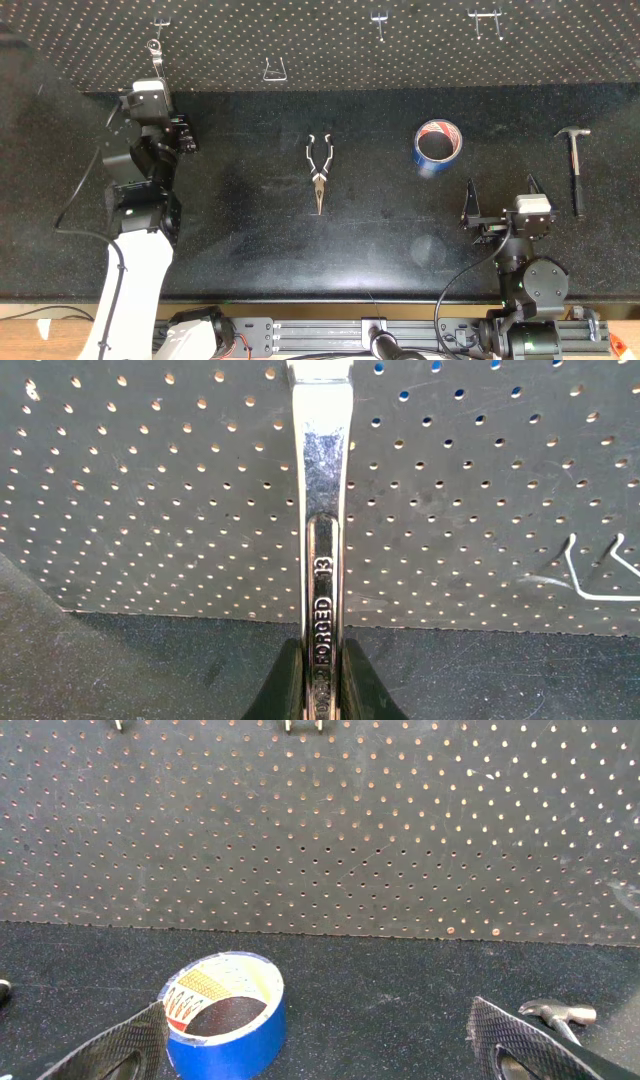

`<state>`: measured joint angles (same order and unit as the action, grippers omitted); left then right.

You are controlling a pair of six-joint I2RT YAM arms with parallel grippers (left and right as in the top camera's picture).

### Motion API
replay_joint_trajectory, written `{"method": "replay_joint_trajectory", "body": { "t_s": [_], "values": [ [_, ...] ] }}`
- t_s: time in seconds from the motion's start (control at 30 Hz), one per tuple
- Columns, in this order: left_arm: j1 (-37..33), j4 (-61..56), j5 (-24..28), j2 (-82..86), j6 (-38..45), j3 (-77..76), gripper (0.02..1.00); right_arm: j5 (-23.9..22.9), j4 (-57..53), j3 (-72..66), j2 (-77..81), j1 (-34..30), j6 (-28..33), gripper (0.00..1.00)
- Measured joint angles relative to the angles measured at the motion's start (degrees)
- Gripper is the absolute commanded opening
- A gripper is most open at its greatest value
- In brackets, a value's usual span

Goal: Place Tools Onto Pegboard

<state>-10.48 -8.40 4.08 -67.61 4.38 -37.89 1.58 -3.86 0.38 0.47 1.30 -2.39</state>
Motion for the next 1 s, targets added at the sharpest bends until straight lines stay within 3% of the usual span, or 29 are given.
{"method": "replay_joint_trajectory", "body": {
  "t_s": [1.0],
  "values": [
    [0.00,-2.43,-0.02,-4.61,-0.20,-1.01,0.027,0.00,0.00,0.00,0.00,0.00,0.00,0.976]
  ]
}}
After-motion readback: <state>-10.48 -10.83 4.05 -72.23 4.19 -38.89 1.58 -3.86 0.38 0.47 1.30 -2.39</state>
